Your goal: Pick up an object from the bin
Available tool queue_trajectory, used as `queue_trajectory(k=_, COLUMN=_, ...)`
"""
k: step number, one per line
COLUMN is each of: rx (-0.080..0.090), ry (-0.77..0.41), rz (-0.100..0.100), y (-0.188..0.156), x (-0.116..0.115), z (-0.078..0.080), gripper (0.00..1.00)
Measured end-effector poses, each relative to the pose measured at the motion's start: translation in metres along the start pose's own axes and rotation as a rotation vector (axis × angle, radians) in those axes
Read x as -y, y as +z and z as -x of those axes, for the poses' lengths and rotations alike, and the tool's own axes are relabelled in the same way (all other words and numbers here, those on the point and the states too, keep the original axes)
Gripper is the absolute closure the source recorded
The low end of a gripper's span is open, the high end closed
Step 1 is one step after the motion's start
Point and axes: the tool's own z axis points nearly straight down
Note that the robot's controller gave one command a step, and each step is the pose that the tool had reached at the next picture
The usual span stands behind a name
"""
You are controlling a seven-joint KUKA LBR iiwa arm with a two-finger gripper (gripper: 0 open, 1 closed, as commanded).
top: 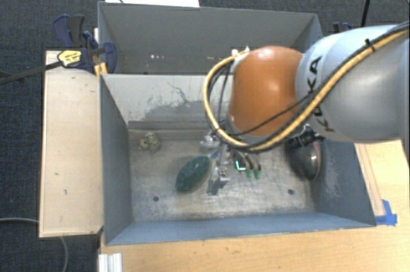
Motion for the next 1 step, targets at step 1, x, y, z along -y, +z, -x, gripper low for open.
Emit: queue_trajectory(k=1, rx=0.012, ry=-0.191, rz=0.001, y=0.1084, x=0.0096, z=0.0629, gripper=0.00)
